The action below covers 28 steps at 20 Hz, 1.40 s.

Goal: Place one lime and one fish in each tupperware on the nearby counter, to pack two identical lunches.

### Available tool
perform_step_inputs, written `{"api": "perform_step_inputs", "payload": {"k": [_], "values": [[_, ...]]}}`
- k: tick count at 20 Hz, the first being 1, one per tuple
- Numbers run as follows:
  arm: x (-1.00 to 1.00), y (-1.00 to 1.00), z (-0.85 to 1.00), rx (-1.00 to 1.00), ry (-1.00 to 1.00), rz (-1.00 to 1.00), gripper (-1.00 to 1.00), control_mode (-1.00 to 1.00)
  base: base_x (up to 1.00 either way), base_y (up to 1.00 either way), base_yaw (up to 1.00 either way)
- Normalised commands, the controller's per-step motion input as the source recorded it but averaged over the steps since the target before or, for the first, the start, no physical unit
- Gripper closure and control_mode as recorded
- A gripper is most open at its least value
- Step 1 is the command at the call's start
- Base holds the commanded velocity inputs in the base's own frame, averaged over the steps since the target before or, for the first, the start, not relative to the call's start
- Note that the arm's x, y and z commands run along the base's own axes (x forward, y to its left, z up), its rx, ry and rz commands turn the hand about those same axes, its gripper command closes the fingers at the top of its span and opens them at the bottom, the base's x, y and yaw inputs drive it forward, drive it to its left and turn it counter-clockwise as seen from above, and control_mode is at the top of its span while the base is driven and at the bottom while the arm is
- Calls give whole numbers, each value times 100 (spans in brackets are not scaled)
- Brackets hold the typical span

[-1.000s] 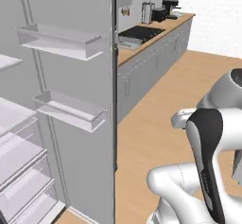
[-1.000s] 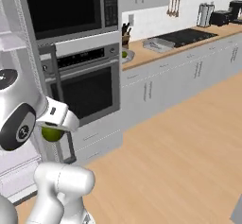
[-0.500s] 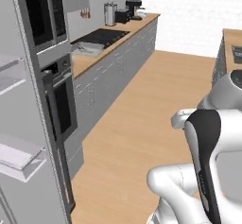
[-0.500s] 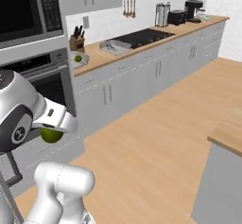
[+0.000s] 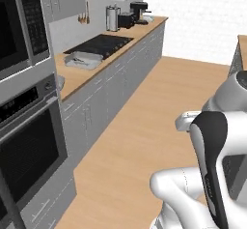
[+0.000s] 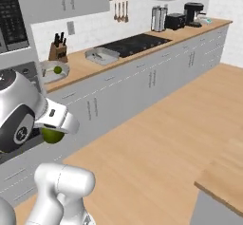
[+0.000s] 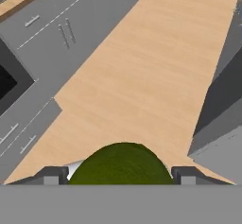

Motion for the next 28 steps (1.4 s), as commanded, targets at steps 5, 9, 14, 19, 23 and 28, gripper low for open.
{"api": "perform_step_inputs", "payload": {"k": [5, 9, 14, 19, 23, 28], "values": [[0, 0, 0, 0, 0, 0, 100, 100, 100, 18, 0], [0, 0, 0, 0, 0, 0, 100, 100, 100, 20, 0], [0, 0, 0, 0, 0, 0, 100, 100, 100, 35, -6], [0, 0, 0, 0, 0, 0, 100, 100, 100, -19, 3], [0, 0, 0, 0, 0, 0, 100, 100, 100, -49, 13], [0, 0, 0, 0, 0, 0, 100, 100, 100, -10, 17]]}}
